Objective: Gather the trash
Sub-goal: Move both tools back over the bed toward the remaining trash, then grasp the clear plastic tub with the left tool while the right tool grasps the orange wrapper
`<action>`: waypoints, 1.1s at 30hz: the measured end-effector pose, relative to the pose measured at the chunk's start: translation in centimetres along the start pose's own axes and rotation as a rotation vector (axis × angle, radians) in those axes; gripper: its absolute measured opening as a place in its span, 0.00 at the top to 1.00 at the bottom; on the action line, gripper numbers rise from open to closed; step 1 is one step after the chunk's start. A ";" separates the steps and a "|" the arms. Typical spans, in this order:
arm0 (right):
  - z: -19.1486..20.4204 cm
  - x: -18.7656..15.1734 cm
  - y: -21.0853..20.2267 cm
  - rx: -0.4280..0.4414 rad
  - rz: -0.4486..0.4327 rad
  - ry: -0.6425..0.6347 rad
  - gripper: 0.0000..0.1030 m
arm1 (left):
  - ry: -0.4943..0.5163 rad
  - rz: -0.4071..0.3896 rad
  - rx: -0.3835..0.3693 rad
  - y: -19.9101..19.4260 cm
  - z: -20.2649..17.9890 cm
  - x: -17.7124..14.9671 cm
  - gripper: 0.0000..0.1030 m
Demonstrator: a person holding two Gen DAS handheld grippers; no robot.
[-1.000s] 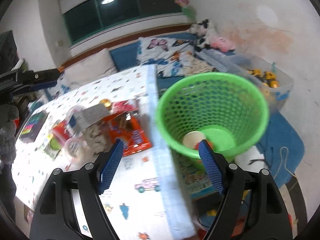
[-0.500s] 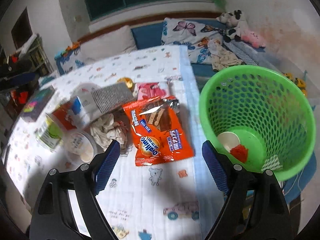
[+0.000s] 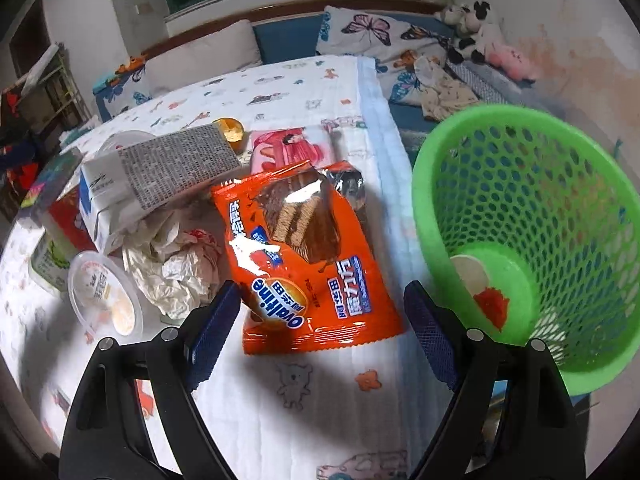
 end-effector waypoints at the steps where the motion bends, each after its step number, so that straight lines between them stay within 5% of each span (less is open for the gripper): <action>1: 0.0 0.0 0.1 0.000 0.000 -0.004 0.23 | -0.002 0.008 0.012 0.3 0.5 0.0 0.34; 15: 0.0 0.6 0.0 -0.017 -0.018 0.014 0.45 | -0.181 -0.006 0.163 -0.1 11.8 1.2 0.34; 17: -0.2 0.6 -0.1 -0.016 -0.018 0.029 0.46 | -0.174 0.008 0.236 0.9 13.1 0.9 0.34; 33: 0.0 1.4 0.8 -0.015 0.001 0.038 0.28 | -0.163 0.114 0.278 7.0 16.9 1.3 0.19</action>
Point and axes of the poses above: each gripper's, at about its wrist camera, not at the fingertips, and y roughly the way its jaws point, z to its left, x to its top, the point moved 5 cm from there along y, roughly the way its jaws point
